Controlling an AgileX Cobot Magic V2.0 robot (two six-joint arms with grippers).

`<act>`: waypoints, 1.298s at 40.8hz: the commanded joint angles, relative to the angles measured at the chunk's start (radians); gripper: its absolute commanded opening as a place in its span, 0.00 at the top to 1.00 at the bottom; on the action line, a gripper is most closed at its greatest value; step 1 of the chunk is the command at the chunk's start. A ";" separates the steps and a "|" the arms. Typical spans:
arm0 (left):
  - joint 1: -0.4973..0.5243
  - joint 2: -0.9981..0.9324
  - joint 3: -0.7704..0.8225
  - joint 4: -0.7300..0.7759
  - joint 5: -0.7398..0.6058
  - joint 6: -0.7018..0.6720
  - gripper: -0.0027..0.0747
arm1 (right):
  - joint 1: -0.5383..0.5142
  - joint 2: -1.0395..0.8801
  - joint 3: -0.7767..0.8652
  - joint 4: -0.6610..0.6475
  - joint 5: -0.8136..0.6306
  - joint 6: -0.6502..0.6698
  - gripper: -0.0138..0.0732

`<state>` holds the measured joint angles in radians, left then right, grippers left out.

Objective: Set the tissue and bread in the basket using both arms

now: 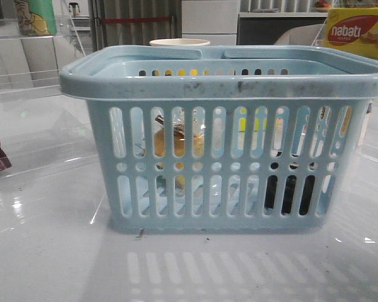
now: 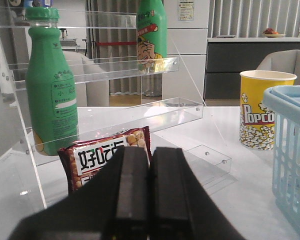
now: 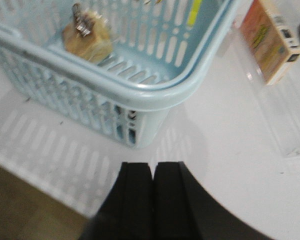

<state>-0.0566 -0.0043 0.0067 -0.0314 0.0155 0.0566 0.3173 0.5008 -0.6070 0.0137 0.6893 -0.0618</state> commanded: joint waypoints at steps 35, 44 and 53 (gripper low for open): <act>-0.006 -0.018 0.006 -0.008 -0.088 -0.009 0.85 | -0.320 -0.531 0.630 0.003 -0.682 0.002 0.78; -0.006 -0.018 0.006 -0.008 -0.088 -0.009 0.85 | -0.319 -0.531 0.631 0.030 -0.741 0.062 0.78; -0.006 -0.018 0.006 -0.008 -0.088 -0.009 0.85 | -0.319 -0.531 0.631 0.030 -0.762 0.099 0.78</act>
<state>-0.0566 -0.0043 0.0067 -0.0314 0.0155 0.0566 0.0024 -0.0105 0.0282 0.0441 0.0304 0.0270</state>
